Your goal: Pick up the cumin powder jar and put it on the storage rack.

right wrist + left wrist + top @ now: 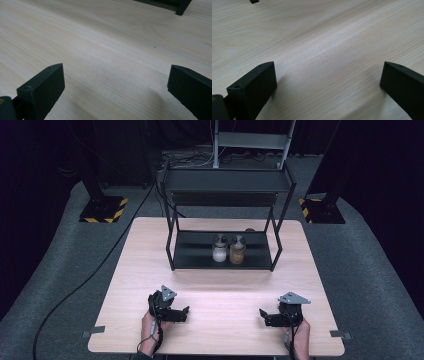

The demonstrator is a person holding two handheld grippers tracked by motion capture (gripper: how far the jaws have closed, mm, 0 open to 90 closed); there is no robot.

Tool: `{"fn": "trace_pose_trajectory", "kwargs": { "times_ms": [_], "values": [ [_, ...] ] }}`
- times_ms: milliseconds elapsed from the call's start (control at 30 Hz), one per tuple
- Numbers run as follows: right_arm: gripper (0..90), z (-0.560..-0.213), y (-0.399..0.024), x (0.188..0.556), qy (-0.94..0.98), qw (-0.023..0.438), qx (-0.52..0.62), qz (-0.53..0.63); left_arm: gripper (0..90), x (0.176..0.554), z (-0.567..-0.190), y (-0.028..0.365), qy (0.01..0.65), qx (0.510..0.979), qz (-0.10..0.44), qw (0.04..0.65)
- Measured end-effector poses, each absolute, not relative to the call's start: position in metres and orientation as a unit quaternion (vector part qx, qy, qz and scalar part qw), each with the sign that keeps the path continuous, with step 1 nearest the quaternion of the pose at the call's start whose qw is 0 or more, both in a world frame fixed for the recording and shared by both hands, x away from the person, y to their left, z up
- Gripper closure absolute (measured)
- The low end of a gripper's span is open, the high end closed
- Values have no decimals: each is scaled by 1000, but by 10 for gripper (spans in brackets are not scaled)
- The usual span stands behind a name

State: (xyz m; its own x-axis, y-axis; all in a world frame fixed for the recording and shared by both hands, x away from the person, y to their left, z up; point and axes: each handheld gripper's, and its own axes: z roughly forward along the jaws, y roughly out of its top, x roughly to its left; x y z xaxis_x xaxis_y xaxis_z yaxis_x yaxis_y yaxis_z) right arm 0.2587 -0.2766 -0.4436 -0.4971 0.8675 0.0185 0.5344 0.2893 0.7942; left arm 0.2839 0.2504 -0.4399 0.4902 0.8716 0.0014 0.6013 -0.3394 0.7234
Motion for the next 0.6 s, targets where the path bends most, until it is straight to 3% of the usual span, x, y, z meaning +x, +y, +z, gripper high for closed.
{"fn": "trace_pose_trajectory", "kwargs": {
  "times_ms": [600],
  "values": [
    [4,-444,-277,259,774,215,451,389,4,284,-440,250,464,794,200,339]
  ]
}}
